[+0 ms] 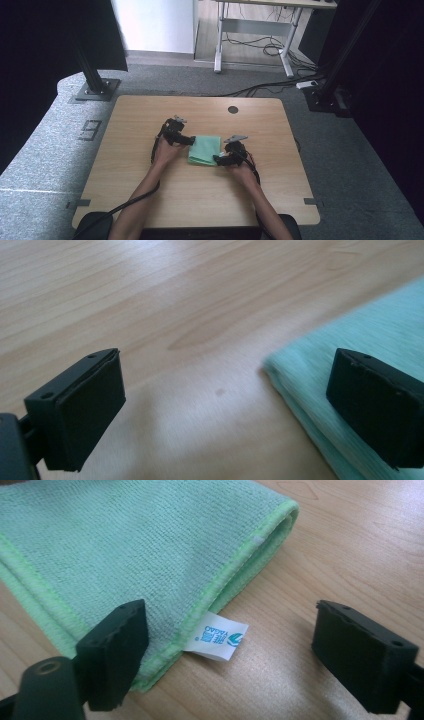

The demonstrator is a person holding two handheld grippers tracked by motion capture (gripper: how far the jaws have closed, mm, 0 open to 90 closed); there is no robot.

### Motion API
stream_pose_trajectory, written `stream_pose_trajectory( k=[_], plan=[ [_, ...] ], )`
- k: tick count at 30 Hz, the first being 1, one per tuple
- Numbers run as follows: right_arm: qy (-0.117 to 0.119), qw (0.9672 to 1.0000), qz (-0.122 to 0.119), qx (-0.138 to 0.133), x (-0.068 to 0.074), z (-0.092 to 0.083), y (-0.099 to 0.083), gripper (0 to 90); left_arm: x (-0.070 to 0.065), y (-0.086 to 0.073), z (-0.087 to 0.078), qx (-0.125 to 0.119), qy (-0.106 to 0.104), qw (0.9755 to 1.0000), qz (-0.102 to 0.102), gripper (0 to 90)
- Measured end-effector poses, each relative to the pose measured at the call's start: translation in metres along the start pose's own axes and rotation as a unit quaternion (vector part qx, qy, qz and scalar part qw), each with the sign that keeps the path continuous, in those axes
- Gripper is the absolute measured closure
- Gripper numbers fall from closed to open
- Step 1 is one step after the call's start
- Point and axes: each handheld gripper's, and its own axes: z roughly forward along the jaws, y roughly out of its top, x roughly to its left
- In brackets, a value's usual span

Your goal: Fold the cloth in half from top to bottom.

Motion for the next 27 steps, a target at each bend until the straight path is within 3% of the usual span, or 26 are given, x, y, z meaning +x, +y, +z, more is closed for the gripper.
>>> stream_pose_trajectory(
  k=[6,11,12,13,20,24,27],
  plan=[
    [0.002,1.0000,-0.006,0.001,-0.003,0.004,0.003,10.6,-0.006,-0.017,-0.018,-0.007,-0.023,0.9996,0.014,2.2],
    [0.002,1.0000,-0.006,-0.002,-0.007,0.009,0.006,7.5,-0.019,-0.035,-0.027,0.002,-0.040,0.9986,0.035,2.0],
    [0.001,1.0000,-0.004,-0.002,-0.008,0.010,0.007,7.3,-0.021,-0.038,-0.027,0.006,-0.039,0.9984,0.042,1.8],
    [-0.002,1.0000,-0.002,-0.002,-0.009,0.011,0.008,7.3,-0.025,-0.042,-0.026,0.010,-0.023,0.9978,0.061,1.8],
    [0.007,0.9998,0.017,-0.005,-0.007,0.008,0.009,12.7,-0.021,-0.041,-0.029,-0.004,-0.018,0.9983,0.055,0.2],
    [0.020,0.9996,0.016,-0.009,-0.006,-0.003,0.010,12.2,-0.016,-0.041,-0.052,-0.028,-0.040,0.9980,0.040,0.5],
    [0.032,0.9993,0.004,-0.021,-0.001,-0.020,0.007,8.5,-0.014,-0.049,-0.074,-0.037,-0.059,0.9968,0.040,0.8]
  ],
)
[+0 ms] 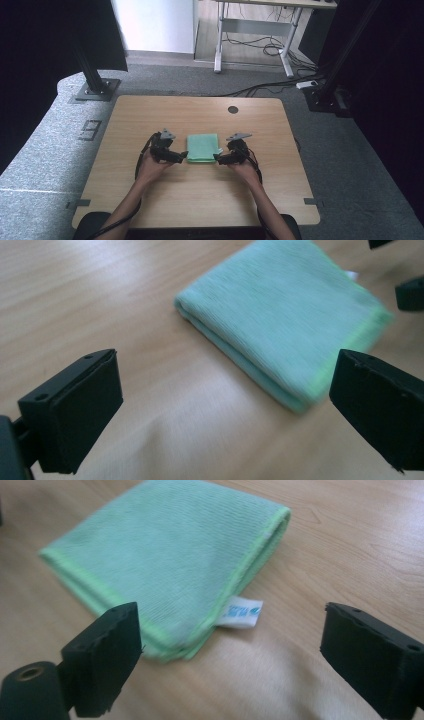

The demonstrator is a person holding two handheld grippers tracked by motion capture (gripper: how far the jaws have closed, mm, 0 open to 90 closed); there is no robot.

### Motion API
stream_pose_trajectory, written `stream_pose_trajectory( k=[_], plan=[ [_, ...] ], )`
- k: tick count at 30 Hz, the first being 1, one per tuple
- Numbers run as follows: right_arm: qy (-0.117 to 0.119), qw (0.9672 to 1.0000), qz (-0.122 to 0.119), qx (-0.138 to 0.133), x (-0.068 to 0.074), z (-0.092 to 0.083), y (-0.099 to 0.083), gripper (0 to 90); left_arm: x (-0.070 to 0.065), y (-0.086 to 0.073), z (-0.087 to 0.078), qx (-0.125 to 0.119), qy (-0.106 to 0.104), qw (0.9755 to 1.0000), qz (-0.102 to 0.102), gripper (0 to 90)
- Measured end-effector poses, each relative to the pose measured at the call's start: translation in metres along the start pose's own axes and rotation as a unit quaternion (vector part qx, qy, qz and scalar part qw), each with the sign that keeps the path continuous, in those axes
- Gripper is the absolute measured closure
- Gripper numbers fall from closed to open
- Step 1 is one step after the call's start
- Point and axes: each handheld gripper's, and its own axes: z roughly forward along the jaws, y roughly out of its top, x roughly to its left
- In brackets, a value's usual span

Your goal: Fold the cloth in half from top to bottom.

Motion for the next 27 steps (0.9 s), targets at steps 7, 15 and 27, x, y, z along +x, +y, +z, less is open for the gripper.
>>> stream_pose_trajectory(
  k=[7,15,27],
  plan=[
    [0.002,0.9996,-0.027,-0.001,0.010,-0.029,-0.016,0.0,-0.010,-0.034,-0.040,0.005,-0.019,0.9998,0.005,0.4],
    [-0.015,0.9994,-0.024,0.018,0.009,-0.061,-0.060,0.0,-0.020,-0.081,-0.047,0.049,0.000,0.9986,0.018,0.0],
    [-0.030,0.9987,-0.031,0.028,0.005,-0.055,-0.082,0.0,-0.020,-0.086,-0.038,0.058,0.001,0.9981,0.021,0.0]
  ],
)
